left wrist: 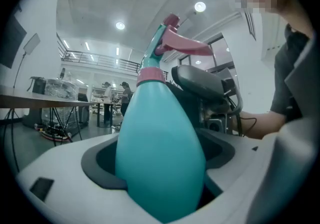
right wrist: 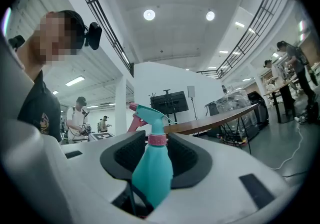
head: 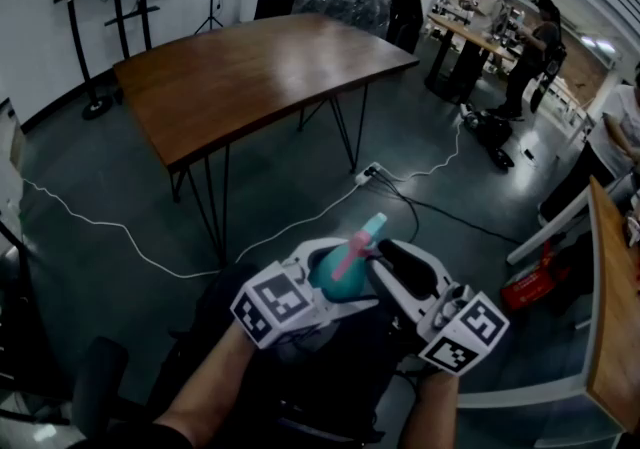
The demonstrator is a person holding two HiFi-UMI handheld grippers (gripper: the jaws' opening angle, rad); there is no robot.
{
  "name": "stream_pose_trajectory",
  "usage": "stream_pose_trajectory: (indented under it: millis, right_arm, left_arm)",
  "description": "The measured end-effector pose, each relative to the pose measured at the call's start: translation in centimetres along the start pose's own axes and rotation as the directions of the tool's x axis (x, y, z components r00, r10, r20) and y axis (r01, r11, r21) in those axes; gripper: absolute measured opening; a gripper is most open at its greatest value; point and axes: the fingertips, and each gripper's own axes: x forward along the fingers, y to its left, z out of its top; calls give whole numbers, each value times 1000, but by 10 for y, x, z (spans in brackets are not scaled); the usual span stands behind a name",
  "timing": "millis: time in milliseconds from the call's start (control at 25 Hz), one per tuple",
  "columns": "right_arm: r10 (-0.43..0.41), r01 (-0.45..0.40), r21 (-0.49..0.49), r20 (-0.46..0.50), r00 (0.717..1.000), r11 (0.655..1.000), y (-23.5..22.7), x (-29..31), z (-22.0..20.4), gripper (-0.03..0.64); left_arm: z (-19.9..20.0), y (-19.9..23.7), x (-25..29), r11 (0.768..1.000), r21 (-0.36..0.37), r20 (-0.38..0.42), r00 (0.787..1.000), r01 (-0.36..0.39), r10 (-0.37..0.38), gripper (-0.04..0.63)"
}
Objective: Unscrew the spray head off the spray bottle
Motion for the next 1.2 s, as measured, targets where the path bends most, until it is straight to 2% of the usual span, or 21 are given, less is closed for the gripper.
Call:
stream_pose_trajectory:
  millis: [200, 400, 800, 1200]
  right_arm:
    - [-69, 67, -52, -39, 997, 996, 2, 11, -3, 155]
    - [-80, 77, -57, -49, 996, 995, -1, 11, -5, 137]
    - [73, -73, 11, -22, 997, 997, 7, 0, -2, 133]
    - [228, -229, 39, 23, 973, 973, 22, -10, 0, 133]
  left_arm:
    - [-3, 6, 2, 998, 30, -26, 998, -60, 61, 428]
    - [-6, 4, 2, 998, 46, -41, 998, -46, 48, 428]
    - [-1, -18, -2, 993, 32, -35, 993, 112, -111, 428]
    - [4, -45, -11, 958, 10, 5, 958, 287, -287, 428]
